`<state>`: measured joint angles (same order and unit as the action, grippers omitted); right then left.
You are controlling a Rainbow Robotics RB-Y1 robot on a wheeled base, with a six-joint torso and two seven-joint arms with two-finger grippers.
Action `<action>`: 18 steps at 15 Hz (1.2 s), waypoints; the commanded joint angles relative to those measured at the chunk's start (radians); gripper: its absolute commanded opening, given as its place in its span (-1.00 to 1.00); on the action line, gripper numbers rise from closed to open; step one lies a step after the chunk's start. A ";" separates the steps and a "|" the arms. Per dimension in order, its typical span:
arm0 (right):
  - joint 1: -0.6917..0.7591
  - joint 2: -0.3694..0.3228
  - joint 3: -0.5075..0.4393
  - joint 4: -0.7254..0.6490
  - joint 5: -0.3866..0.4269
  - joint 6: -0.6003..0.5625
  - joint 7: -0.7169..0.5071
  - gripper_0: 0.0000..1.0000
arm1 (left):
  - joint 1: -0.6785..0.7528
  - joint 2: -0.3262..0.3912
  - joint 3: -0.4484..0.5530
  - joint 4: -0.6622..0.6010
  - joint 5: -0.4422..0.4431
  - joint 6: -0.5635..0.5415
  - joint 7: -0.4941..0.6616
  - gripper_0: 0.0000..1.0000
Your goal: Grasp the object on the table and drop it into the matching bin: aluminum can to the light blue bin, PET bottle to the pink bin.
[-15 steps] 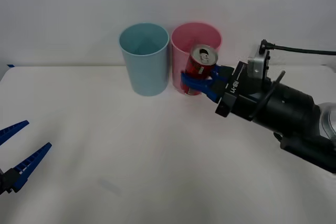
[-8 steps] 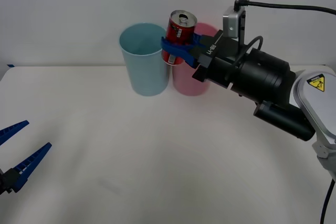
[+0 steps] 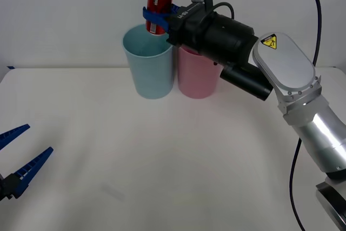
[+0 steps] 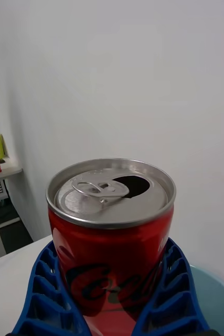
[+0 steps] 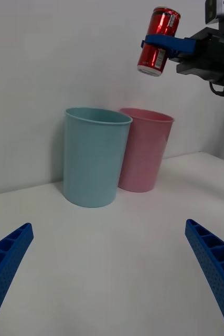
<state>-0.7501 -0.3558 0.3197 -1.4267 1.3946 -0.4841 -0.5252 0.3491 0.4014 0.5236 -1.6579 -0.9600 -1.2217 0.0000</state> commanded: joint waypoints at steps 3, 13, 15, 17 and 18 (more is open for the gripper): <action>-0.179 0.044 0.053 0.222 0.000 0.071 -0.002 -1.00 | 0.000 0.000 0.000 0.000 0.000 0.000 0.000 1.00; -0.334 0.120 0.088 0.474 -0.008 0.148 -0.002 -1.00 | 0.000 0.000 0.000 0.000 0.000 0.000 0.000 1.00; -0.334 0.120 0.088 0.474 -0.011 0.151 -0.004 -1.00 | 0.000 0.000 0.000 0.000 0.000 0.000 0.000 1.00; -0.334 0.120 0.088 0.474 -0.019 0.156 -0.009 -1.00 | 0.000 0.000 0.000 0.000 0.000 0.000 0.000 1.00; -0.334 0.120 0.088 0.474 -0.019 0.162 -0.010 -0.63 | 0.000 0.000 0.000 0.000 0.000 0.000 0.000 1.00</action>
<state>-1.0848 -0.2360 0.4081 -0.9525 1.3766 -0.3260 -0.5339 0.3491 0.4014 0.5236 -1.6581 -0.9599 -1.2217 0.0000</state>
